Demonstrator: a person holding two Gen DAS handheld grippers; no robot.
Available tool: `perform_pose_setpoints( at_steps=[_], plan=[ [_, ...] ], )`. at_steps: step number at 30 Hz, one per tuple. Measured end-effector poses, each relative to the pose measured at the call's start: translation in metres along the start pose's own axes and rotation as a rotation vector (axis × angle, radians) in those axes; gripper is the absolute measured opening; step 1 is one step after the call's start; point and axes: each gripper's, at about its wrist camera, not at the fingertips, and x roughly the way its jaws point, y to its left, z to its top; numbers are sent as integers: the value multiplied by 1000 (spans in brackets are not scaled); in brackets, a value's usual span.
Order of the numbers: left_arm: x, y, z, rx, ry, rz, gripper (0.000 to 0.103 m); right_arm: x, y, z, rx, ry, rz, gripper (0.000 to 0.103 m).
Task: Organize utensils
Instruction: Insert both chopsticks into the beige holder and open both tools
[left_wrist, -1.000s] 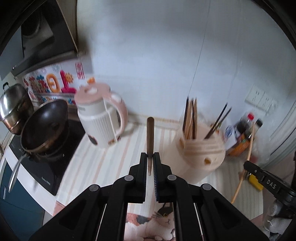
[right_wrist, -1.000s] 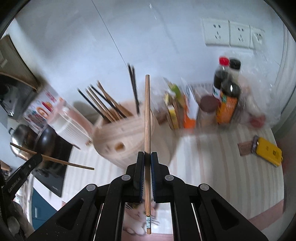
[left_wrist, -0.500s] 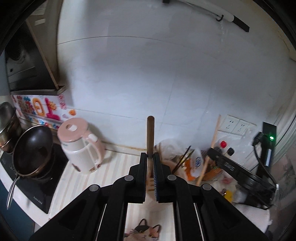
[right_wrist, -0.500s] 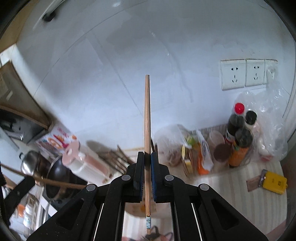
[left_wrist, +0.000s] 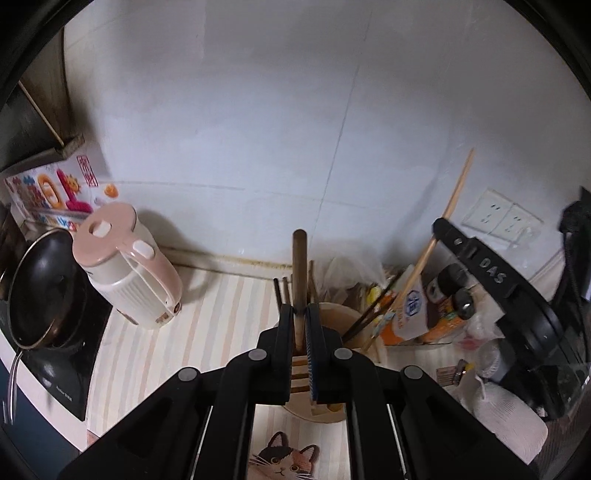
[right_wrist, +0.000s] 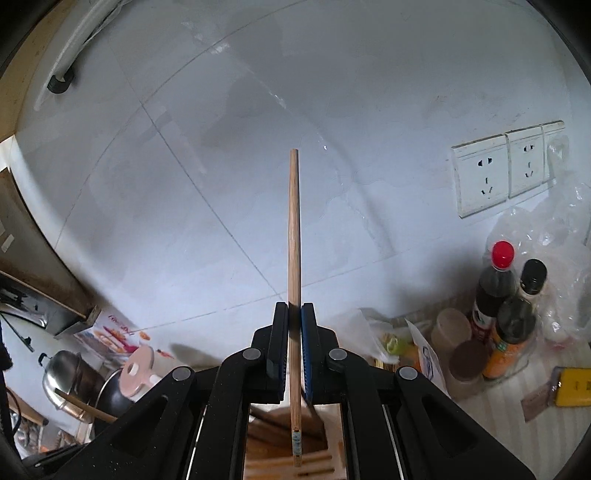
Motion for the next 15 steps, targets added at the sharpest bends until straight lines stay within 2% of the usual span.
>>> perform_pose_setpoints(
  at_steps=[10, 15],
  plan=[
    [33, 3, 2, 2, 54, 54, 6, 28, -7, -29, -49, -58, 17, 7],
    [22, -1, 1, 12, 20, 91, 9, 27, -2, -34, -116, -33, 38, 7]
  ],
)
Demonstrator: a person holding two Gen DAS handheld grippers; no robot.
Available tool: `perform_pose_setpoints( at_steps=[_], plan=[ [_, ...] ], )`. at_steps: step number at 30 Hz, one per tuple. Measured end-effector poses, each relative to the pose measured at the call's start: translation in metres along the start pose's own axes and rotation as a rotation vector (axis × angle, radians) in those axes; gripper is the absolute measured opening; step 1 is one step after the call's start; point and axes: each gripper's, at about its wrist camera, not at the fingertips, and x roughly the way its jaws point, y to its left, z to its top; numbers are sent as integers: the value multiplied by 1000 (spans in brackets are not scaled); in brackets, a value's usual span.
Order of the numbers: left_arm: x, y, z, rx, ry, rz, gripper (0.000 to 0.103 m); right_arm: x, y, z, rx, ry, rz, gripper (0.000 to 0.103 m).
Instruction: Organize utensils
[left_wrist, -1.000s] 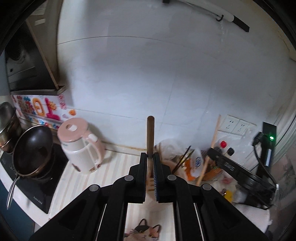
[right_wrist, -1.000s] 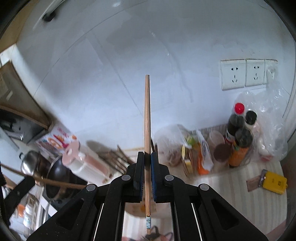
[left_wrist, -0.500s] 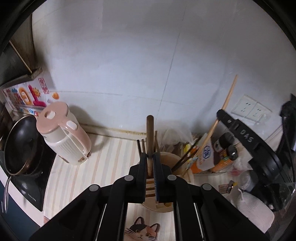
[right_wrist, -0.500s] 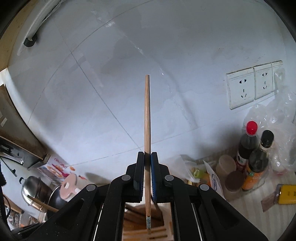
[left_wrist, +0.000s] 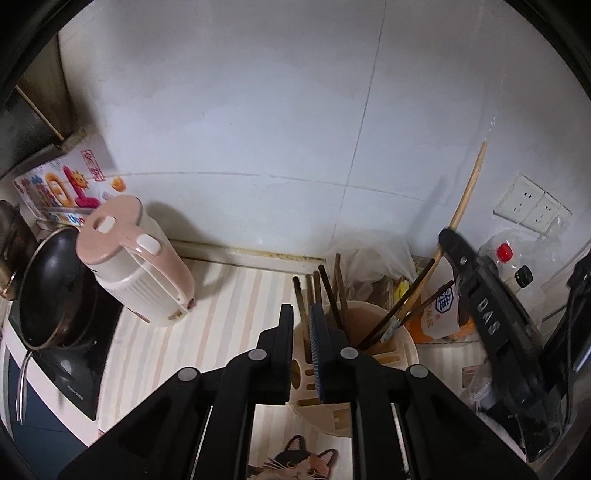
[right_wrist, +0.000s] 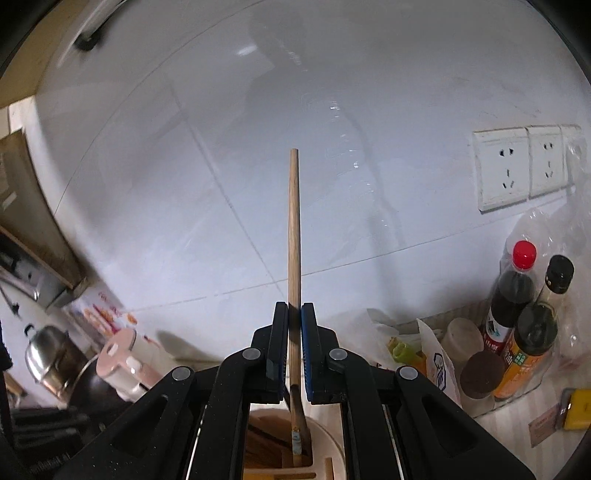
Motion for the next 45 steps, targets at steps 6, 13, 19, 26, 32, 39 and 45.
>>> perform_pose_setpoints(
  at_steps=[6, 13, 19, 26, 32, 39, 45],
  plan=[
    [-26, 10, -4, -35, -102, 25, 84, -9, 3, -5, -59, 97, 9, 23],
    [-27, 29, -22, -28, -134, 91, 98, -37, 3, -16, -86, 132, -49, 49],
    [-8, 37, -42, 13, -101, 154, 103, -56, 4, -35, -126, 166, -124, 77],
    [4, 37, -58, 61, -80, 141, 103, -51, 10, -67, -189, 247, -240, 98],
    [-7, 39, -68, 98, -90, 110, 103, -70, 8, -79, -157, 226, -332, 100],
    [-41, 43, -86, 127, -127, 62, 103, -116, 19, -84, -135, 175, -398, 100],
    [-89, 48, -110, 123, -176, 38, 103, -176, 39, -95, -144, 127, -422, 100]
  ],
)
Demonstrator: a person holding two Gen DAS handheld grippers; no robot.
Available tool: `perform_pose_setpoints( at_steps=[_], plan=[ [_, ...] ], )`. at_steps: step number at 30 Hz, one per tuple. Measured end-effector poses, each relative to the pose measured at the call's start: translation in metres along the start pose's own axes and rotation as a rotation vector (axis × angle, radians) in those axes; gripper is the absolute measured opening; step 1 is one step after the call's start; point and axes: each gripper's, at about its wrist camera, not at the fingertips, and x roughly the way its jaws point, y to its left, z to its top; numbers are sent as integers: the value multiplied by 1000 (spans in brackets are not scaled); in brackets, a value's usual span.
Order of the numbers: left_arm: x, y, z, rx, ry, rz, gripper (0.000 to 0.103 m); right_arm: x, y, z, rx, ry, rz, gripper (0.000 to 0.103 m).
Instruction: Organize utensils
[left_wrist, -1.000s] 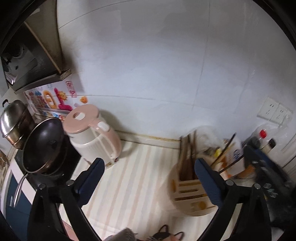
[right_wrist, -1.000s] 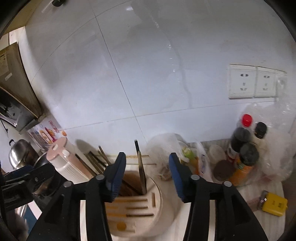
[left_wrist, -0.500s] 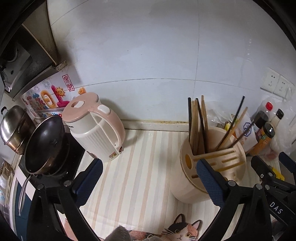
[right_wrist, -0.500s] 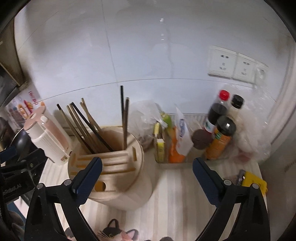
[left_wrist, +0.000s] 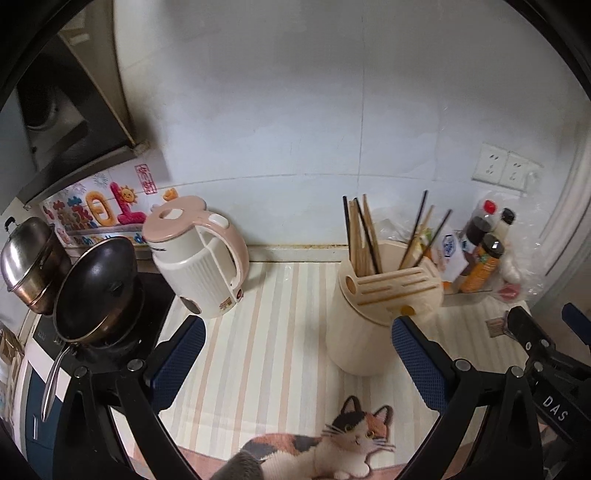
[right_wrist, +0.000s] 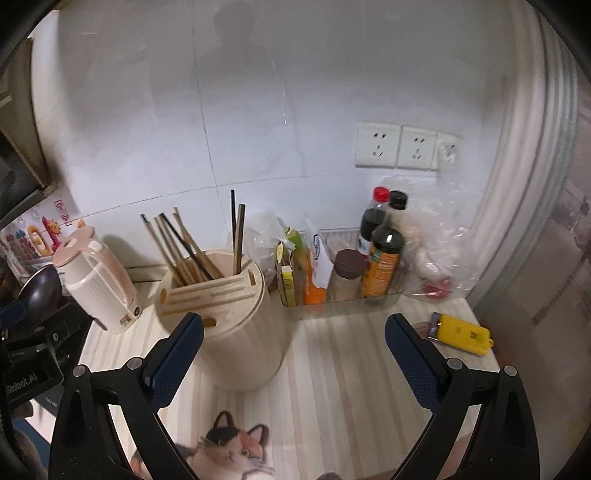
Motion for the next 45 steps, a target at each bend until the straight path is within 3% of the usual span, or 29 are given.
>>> perform_pose_setpoints(
  at_steps=[11, 21, 31, 45],
  plan=[
    [-111, 0, -44, -32, -107, 10, 103, -128, -16, -30, -33, -124, 19, 103],
    [-169, -5, -79, -75, -106, 27, 103, -198, -38, -58, -56, -140, 40, 103],
    [-182, -11, -83, -70, -50, 38, 103, -218, -42, -57, -73, -113, 41, 103],
    [-172, -4, -73, -62, -45, 36, 103, -206, -34, -48, -81, -76, 31, 103]
  ],
)
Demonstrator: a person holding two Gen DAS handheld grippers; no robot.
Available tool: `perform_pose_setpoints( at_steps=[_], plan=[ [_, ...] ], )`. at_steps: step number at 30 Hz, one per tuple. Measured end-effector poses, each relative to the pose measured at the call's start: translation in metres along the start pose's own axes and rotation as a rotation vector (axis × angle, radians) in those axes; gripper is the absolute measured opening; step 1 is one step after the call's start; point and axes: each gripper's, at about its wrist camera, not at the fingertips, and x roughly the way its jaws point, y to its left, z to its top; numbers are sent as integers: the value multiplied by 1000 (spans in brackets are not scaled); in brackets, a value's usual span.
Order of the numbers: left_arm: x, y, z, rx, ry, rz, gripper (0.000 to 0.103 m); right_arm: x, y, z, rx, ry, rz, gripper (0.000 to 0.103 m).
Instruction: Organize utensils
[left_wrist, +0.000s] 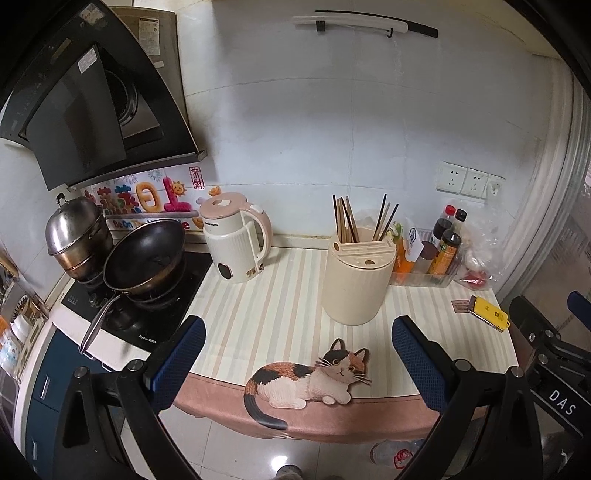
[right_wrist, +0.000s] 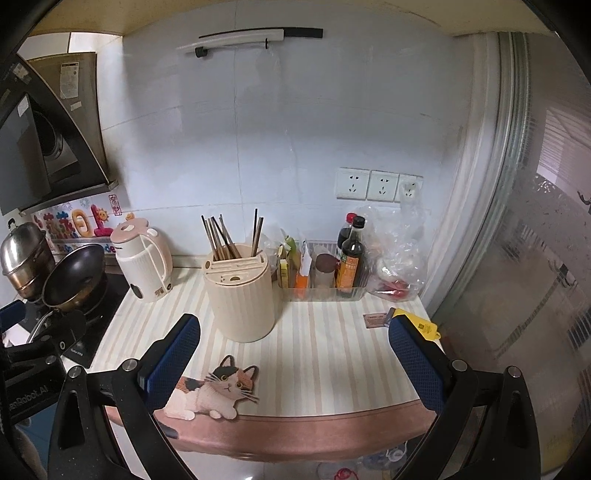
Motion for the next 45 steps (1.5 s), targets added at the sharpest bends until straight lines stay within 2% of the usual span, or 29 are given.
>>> perform_pose_setpoints(
  at_steps=[18, 45],
  plan=[
    [8, 13, 5, -1, 1, 13, 103, 9, 17, 5, -24, 3, -8, 103],
    [11, 14, 4, 6, 1, 13, 103, 14, 17, 5, -20, 9, -6, 103]
  ],
)
